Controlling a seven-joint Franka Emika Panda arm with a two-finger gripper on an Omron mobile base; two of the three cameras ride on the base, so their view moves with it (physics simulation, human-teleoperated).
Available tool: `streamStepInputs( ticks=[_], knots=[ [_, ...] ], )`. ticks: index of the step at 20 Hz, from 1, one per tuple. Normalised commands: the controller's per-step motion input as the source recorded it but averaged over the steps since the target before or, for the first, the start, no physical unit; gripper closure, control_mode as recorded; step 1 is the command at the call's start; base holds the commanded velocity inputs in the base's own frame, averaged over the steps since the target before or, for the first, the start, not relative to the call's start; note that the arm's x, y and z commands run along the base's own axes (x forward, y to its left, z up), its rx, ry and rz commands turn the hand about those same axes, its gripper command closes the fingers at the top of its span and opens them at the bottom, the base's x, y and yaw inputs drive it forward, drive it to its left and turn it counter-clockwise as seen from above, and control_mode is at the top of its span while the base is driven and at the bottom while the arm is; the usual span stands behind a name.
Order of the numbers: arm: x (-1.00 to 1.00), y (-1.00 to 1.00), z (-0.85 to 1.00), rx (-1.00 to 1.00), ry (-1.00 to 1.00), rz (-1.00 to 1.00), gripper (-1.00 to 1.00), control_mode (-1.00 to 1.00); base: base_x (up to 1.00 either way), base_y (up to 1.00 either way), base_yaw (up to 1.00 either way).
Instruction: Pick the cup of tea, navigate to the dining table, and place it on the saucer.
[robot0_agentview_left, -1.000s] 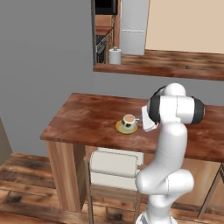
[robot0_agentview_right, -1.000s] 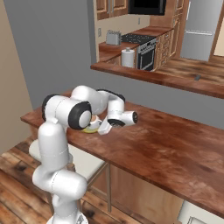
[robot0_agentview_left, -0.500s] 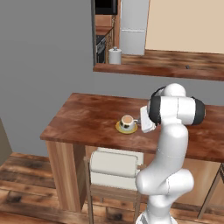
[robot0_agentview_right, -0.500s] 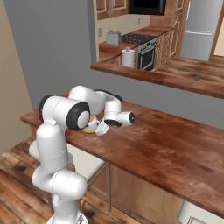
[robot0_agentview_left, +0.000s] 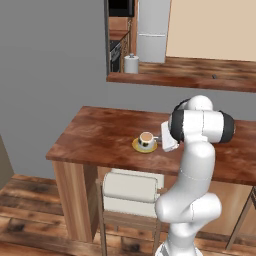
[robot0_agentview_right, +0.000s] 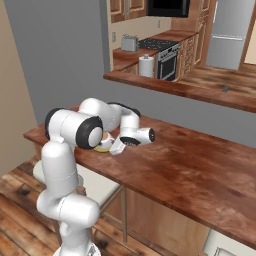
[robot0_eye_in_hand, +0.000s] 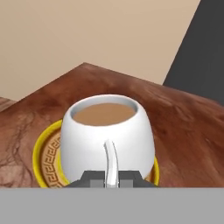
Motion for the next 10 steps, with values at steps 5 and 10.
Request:
streamStepInputs(
  ticks=[5,10],
  knots=[
    [0.00,0.00,-0.02,0.00,0.05,0.00,1.00,-1.00,0.00,0.00,0.00],
    [0.00,0.00,0.00,0.00,0.07,0.00,-1.00,-1.00,0.00,0.00,0.00]
  ],
)
